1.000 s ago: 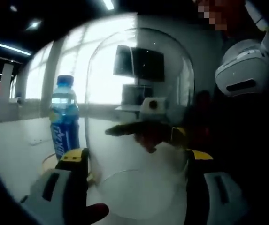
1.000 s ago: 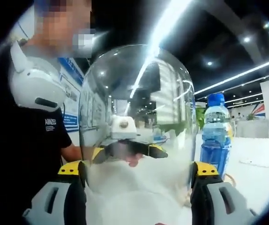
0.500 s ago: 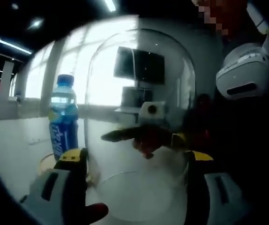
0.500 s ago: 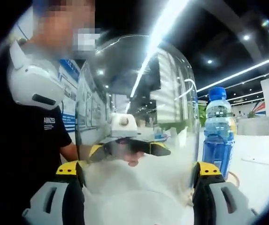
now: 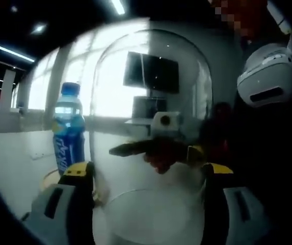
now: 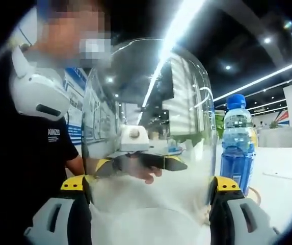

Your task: Open the cover put in the Mizone put the cover back on

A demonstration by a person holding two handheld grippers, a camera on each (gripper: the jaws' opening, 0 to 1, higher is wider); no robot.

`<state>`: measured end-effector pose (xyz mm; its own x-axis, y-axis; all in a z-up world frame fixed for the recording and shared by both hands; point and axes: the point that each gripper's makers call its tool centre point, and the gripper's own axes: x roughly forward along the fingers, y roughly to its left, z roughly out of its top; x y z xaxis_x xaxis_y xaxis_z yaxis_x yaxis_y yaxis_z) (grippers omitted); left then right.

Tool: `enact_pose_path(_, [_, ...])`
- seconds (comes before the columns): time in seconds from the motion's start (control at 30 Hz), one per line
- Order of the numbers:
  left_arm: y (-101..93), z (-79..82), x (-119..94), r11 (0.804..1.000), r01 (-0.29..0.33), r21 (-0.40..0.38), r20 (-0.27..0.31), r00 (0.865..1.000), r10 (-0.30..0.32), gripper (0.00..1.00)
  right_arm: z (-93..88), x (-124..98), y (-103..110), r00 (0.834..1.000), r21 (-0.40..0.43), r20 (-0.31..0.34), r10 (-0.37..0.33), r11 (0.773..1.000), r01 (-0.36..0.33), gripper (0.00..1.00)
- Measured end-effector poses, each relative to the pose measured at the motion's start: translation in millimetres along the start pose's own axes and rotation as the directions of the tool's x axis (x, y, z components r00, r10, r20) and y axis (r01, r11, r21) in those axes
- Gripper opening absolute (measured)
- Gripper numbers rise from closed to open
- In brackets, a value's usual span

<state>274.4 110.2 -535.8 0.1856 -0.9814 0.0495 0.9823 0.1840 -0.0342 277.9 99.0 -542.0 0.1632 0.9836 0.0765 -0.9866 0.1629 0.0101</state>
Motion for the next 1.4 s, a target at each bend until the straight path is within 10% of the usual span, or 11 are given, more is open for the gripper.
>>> enact_pose_path(1.1, [25.5,17.0,-14,0.995,-0.018,-0.097,0.068,0.997,0.025,0.73,15.6,3,-1,1.000,0.119,0.023,-0.016,0.993,0.013,0.89])
enact_pose_path(1.4, [6.5,25.4,-4,0.995,-0.026,-0.095,0.064,0.997,0.032,0.73,30.6,0,5,0.999,0.112,0.031,-0.015,0.994,0.012,0.89])
